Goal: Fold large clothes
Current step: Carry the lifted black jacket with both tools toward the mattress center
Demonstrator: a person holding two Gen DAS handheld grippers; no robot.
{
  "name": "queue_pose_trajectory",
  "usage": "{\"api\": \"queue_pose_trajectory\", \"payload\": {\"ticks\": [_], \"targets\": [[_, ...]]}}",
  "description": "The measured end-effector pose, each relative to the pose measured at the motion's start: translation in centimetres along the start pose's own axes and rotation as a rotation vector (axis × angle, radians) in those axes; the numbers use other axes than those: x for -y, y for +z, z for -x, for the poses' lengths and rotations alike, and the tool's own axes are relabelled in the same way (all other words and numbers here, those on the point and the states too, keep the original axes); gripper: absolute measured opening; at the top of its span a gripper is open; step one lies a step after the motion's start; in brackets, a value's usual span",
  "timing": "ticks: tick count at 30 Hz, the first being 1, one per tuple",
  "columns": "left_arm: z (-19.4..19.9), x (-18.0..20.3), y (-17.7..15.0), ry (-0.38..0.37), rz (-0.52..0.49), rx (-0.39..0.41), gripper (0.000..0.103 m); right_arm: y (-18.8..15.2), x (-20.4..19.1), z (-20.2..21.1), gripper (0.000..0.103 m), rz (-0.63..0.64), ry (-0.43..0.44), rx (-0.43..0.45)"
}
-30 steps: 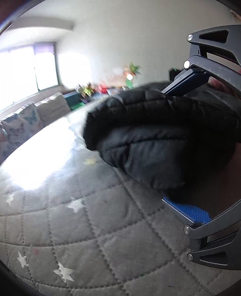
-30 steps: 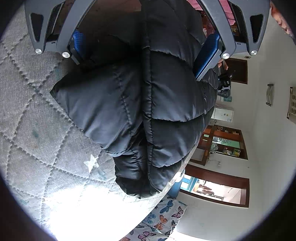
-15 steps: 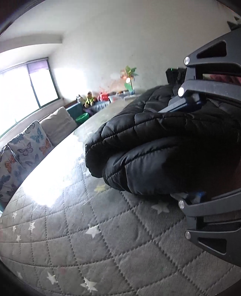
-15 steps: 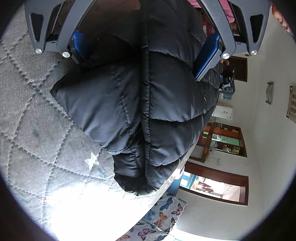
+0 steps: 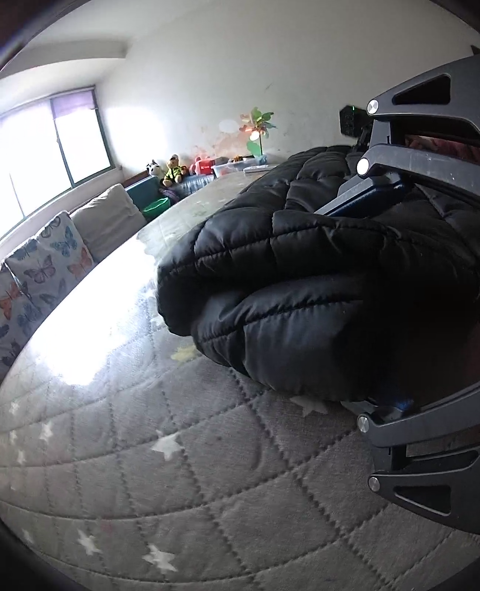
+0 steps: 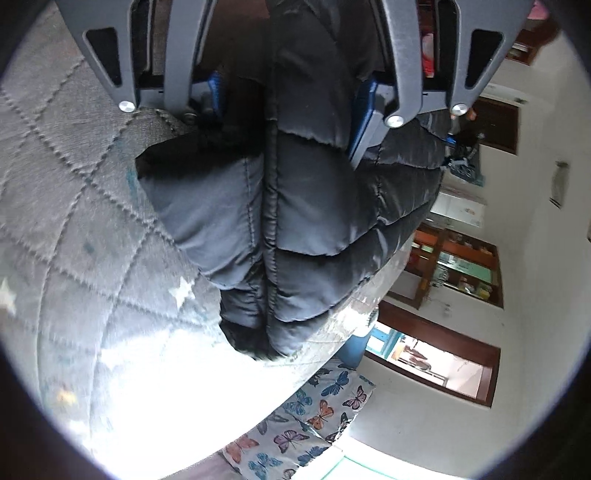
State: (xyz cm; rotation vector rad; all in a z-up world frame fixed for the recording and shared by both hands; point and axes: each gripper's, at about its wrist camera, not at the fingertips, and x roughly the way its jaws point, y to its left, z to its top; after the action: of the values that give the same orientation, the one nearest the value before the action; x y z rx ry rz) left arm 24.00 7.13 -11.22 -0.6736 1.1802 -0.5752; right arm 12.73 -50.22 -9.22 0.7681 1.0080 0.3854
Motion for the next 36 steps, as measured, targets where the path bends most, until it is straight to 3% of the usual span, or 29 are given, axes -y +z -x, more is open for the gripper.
{"api": "queue_pose_trajectory", "payload": {"ticks": [4, 6, 10, 18, 23, 30, 36], "targets": [[0.5, 3.8, -0.5, 0.095, -0.127, 0.084, 0.053, 0.0, -1.6, 0.4, 0.048, 0.038, -0.053, 0.032], [1.2, 6.0, -1.0, 0.131, -0.188, 0.127, 0.049, 0.1, -3.0, 0.6, 0.044, 0.066, -0.078, 0.048], [1.6, 9.7, -1.5, 0.161, -0.271, 0.167, 0.046, 0.4, -5.2, 1.7, 0.040, 0.136, -0.127, 0.071], [1.6, 17.1, 0.9, 0.106, -0.337, 0.163, 0.045, 2.8, -5.9, 6.3, 0.039, 0.174, -0.158, 0.178], [-1.2, 23.7, 3.0, 0.069, -0.386, 0.135, 0.045, 5.1, -5.3, 9.9, 0.038, 0.183, -0.206, 0.247], [-7.9, 32.0, 7.3, 0.022, -0.429, 0.082, 0.045, 8.7, -1.9, 13.7, 0.038, 0.172, -0.277, 0.303], [-15.8, 35.6, 11.1, 0.012, -0.434, 0.018, 0.045, 11.9, 2.2, 14.5, 0.038, 0.131, -0.328, 0.322]]}}
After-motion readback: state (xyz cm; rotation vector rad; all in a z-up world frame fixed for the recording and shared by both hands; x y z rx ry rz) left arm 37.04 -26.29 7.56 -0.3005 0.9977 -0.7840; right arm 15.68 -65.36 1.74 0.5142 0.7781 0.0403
